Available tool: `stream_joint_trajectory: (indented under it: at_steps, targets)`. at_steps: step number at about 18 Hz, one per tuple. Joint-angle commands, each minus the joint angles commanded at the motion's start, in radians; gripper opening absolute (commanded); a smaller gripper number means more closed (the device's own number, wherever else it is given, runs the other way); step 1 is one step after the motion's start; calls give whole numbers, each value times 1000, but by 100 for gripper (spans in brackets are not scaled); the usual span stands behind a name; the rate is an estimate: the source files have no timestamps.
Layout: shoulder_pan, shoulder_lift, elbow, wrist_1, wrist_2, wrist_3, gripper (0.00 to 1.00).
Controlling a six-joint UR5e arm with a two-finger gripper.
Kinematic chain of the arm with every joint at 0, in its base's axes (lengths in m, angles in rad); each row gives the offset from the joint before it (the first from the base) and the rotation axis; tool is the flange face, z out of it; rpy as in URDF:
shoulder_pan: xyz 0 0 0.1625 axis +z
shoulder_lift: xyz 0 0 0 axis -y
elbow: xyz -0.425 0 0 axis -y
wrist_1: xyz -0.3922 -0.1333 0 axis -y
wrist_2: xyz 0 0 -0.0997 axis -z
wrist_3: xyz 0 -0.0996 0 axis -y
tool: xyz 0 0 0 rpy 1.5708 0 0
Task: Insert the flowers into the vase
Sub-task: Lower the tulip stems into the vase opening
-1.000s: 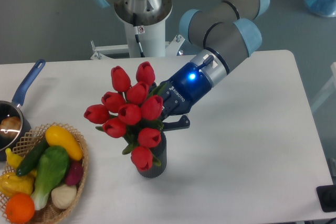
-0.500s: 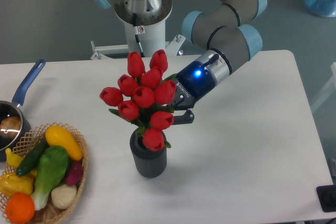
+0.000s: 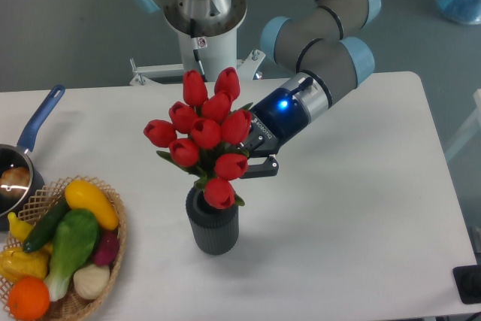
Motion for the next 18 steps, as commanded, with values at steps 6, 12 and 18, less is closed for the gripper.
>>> stream_joint_trajectory:
  at_steps: [6,12,18]
  targets:
    - [-2,-11,-3,0,-43,17,11]
    - [5,-17,-9,-2,-43,40,12]
    - [20,-17,-21,0,-43,45,12]
